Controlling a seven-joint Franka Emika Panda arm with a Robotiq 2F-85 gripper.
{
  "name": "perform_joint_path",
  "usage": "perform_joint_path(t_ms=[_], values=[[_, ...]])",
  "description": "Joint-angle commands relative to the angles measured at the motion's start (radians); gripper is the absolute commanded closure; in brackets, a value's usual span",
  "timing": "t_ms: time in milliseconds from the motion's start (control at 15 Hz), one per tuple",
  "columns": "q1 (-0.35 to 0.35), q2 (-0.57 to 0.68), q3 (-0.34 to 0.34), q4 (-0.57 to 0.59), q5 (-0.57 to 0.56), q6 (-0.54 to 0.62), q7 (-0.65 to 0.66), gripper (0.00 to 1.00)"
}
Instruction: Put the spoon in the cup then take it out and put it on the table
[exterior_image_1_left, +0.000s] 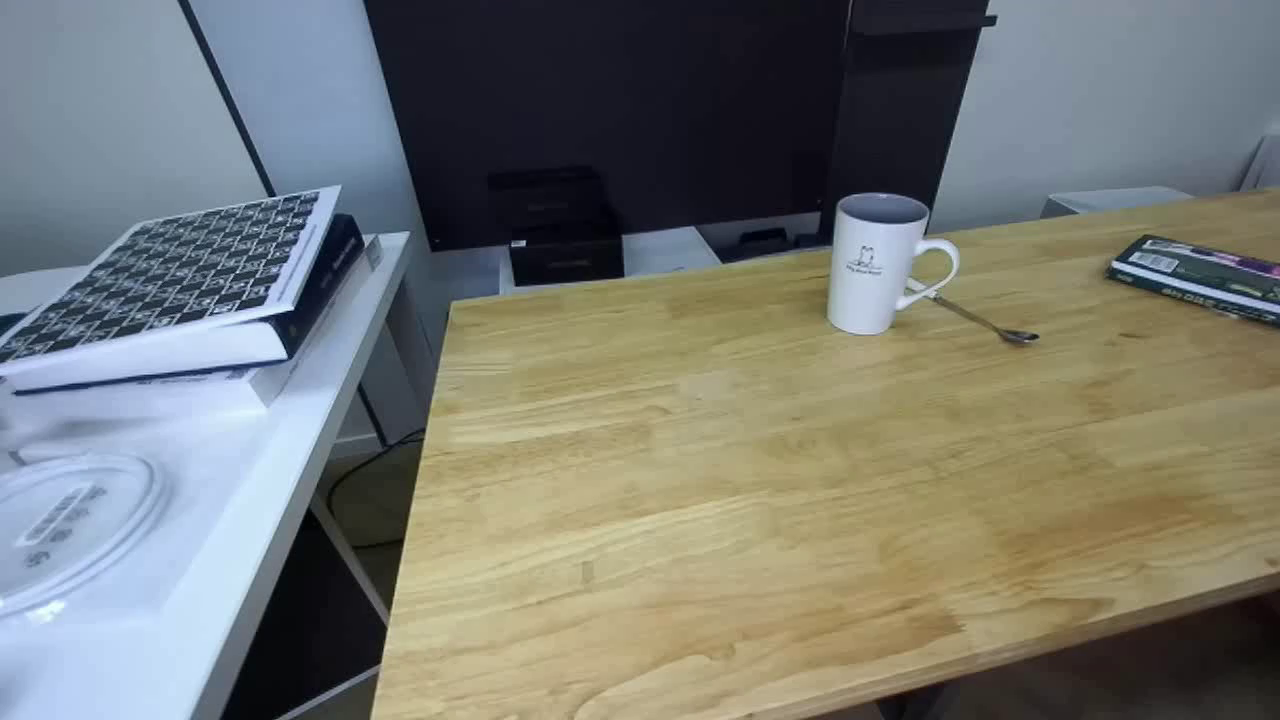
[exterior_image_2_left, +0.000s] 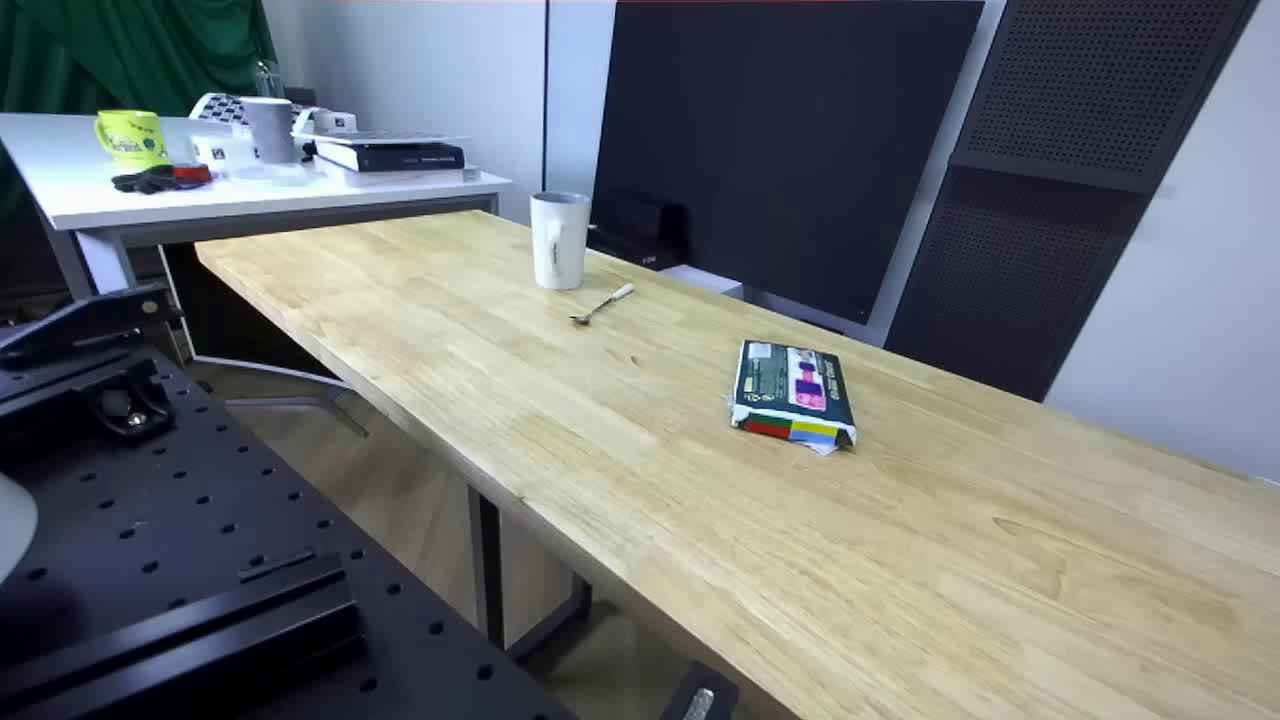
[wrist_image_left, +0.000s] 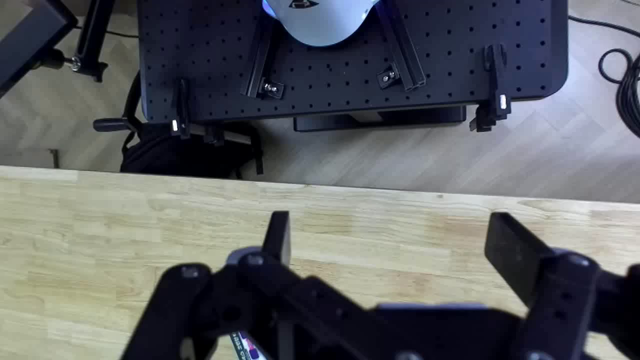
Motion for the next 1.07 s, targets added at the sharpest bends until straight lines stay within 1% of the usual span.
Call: perform_joint_path(t_ms=[0,600,800,1000], values=[[0.027,0.005,-0.021,0.002,-0.008,0.000,0.011,0.00],[0.027,0.005,-0.021,0.002,-0.008,0.000,0.011,0.00],[0.031,0.020,-0.033,0.001,-0.019,0.035,-0.023,0.00],[0.026,0.068,-0.071,0.007,-0.024,0.109,-0.094,0.00]])
